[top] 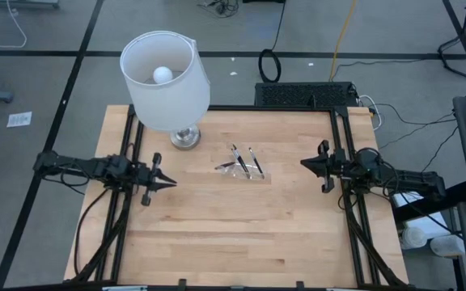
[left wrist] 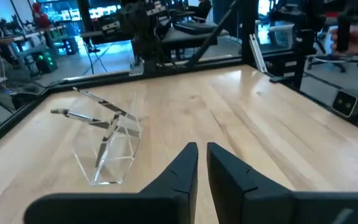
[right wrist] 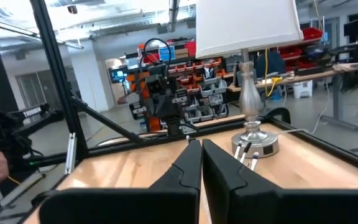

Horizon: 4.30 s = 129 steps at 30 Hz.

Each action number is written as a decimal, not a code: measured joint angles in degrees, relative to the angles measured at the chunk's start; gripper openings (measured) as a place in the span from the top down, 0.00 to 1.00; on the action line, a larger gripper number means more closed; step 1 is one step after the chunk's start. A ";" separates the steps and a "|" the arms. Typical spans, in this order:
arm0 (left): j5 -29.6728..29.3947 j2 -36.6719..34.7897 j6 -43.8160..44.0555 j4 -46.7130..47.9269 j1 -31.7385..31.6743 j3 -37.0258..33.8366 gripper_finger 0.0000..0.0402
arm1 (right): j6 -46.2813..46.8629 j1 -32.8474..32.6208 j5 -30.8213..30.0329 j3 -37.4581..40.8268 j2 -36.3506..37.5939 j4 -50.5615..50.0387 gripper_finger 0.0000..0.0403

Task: Sort items
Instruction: Return to Home Position

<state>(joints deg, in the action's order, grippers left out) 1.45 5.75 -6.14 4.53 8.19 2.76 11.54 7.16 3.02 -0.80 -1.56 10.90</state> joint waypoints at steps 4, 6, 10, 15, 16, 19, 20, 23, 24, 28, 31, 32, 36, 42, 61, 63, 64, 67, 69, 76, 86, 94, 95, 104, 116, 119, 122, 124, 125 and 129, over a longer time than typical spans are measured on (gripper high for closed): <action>-0.36 1.33 -0.63 -0.72 0.00 -0.10 0.90 | 0.20 0.00 0.01 0.00 0.00 0.90 1.00; -2.08 2.06 -0.42 -0.58 0.00 -0.10 0.94 | 0.02 0.00 0.02 0.00 -0.02 0.81 1.00; -6.20 3.47 -0.36 -0.35 -0.02 0.01 0.98 | -0.19 0.00 0.03 0.00 -0.02 0.31 1.00; -9.08 4.24 -0.32 -1.28 -0.02 0.01 0.96 | -0.21 0.00 0.03 0.00 -0.02 0.39 1.00; -9.11 4.33 -0.25 -1.54 -0.02 -0.01 0.96 | -0.21 0.00 0.03 0.00 -0.02 0.39 1.00; -9.03 4.35 0.71 -2.33 -0.02 -0.04 0.96 | -0.21 0.00 0.03 0.00 -0.02 0.41 1.00; -9.02 4.36 1.35 -2.52 -0.02 -0.04 0.96 | -0.21 0.00 0.03 0.00 -0.02 0.42 1.00; -9.00 4.38 3.35 -2.53 -0.02 -0.04 0.96 | -0.21 0.00 0.03 0.00 -0.02 0.42 1.00; -9.00 4.38 3.67 -2.57 -0.02 -0.04 0.96 | -0.21 0.00 0.03 0.00 -0.02 0.42 1.00; -9.00 4.38 3.68 -2.58 -0.02 -0.04 0.96 | -0.21 0.00 0.03 0.00 -0.02 0.42 1.00; -9.00 4.38 3.56 -2.62 -0.02 -0.04 0.96 | -0.21 0.00 0.03 0.00 -0.02 0.42 1.00; -9.00 4.38 3.50 -2.62 -0.01 -0.04 0.96 | -0.21 0.00 0.03 0.00 -0.02 0.42 1.00; -9.00 4.38 3.49 -2.66 -0.02 -0.04 0.96 | -0.21 0.00 0.03 0.00 -0.02 0.42 1.00; -9.00 4.38 3.50 -2.67 -0.02 -0.04 0.96 | -0.21 0.00 0.03 0.00 -0.02 0.42 1.00; -9.00 4.38 3.56 -2.69 -0.02 0.03 0.96 | -0.23 -0.01 0.03 0.00 -0.02 0.42 1.00; -9.00 4.38 3.58 -2.69 -0.02 0.03 0.96 | -0.23 0.00 0.04 0.00 -0.02 0.42 1.00; -9.00 4.38 3.48 -2.69 -0.02 0.03 0.96 | -0.23 0.00 0.04 0.00 -0.02 0.42 1.00; -9.00 4.38 3.57 -2.69 -0.02 0.03 0.96 | -0.23 -0.01 0.04 0.01 -0.02 0.41 1.00; -9.00 4.38 3.49 -2.69 -0.02 0.05 0.96 | -0.23 0.00 0.03 0.00 -0.02 0.42 1.00; -9.00 4.38 3.56 -2.69 -0.02 0.05 0.96 | -0.23 -0.01 0.04 0.00 -0.02 0.42 1.00; -9.00 4.38 3.52 -2.69 -0.01 0.07 0.96 | -0.23 0.00 0.03 0.00 -0.02 0.42 1.00; -9.00 4.38 3.57 -2.69 0.00 0.07 0.96 | -0.23 -0.02 0.05 0.00 -0.02 0.42 1.00; -9.00 4.38 3.50 -2.69 -0.02 0.07 0.96 | -0.23 -0.02 0.04 0.01 -0.02 0.42 1.00; -9.00 4.38 3.61 -2.68 -0.02 0.07 0.96 | -0.23 -0.02 0.03 0.00 -0.02 0.42 1.00; -9.00 4.38 3.53 -2.69 -0.01 0.07 0.96 | -0.23 -0.01 0.04 0.00 -0.01 0.42 1.00; -9.00 4.38 3.56 -2.69 -0.02 0.07 0.96 | -0.23 -0.02 0.05 0.02 0.00 0.41 1.00; -9.00 4.38 3.50 -2.69 -0.02 0.07 0.96 | -0.23 -0.02 0.03 0.02 0.00 0.41 1.00; -9.00 4.38 3.56 -2.67 0.00 0.07 0.96 | -0.23 -0.02 0.05 0.01 -0.01 0.40 1.00; -9.00 4.38 3.61 -2.69 -0.02 0.07 0.96 | -0.23 -0.02 0.03 0.02 -0.01 0.42 1.00; -8.99 4.38 3.57 -2.69 -0.01 0.07 0.96 | -0.23 -0.02 0.04 0.02 -0.01 0.42 1.00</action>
<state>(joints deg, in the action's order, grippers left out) -7.54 10.13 -2.57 1.85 8.17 2.83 11.31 7.14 3.06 -0.78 -1.57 11.31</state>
